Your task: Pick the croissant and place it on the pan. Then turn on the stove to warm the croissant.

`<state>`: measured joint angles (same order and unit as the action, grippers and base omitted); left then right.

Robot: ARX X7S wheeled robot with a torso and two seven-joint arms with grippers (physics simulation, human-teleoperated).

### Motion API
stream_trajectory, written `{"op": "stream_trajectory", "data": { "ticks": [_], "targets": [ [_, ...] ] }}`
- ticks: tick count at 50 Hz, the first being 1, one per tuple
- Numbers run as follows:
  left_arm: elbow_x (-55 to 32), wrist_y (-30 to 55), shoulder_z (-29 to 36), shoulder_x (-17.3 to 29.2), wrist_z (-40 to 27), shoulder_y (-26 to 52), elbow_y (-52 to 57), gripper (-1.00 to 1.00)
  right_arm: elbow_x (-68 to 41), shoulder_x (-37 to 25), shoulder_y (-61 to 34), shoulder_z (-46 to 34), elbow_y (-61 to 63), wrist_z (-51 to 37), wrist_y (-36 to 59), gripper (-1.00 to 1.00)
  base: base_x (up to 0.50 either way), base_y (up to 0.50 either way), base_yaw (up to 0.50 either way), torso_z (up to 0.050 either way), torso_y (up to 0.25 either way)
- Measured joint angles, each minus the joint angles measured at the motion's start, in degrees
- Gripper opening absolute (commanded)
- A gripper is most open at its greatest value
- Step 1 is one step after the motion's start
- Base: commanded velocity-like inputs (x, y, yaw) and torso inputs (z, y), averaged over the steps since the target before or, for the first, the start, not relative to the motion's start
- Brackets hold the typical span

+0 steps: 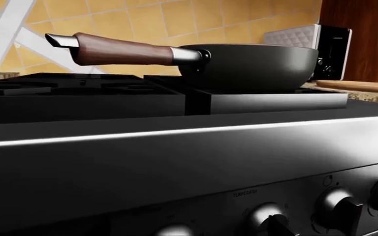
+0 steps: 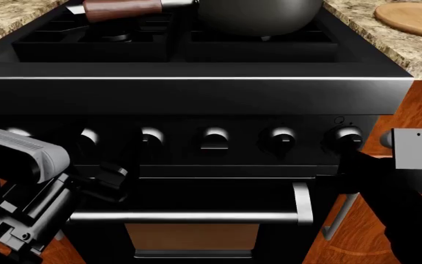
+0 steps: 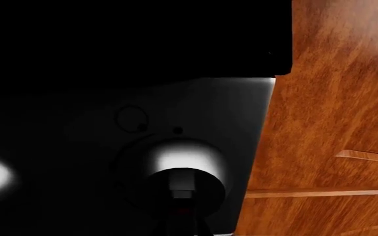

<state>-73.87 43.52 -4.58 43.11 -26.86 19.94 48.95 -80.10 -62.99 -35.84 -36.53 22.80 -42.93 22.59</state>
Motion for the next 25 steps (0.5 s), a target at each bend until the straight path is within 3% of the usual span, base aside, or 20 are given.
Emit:
{"op": "stream_trajectory", "data": {
  "ticks": [25],
  "targets": [
    [-0.4,-0.5,-0.3,0.5,-0.7,-0.5,0.5,1.00,5.4,-1.1,-4.3,-2.6,2.0,0.5,8.4,-1.00,0.00,0.00,0.00,0.000,0.002]
  ]
}}
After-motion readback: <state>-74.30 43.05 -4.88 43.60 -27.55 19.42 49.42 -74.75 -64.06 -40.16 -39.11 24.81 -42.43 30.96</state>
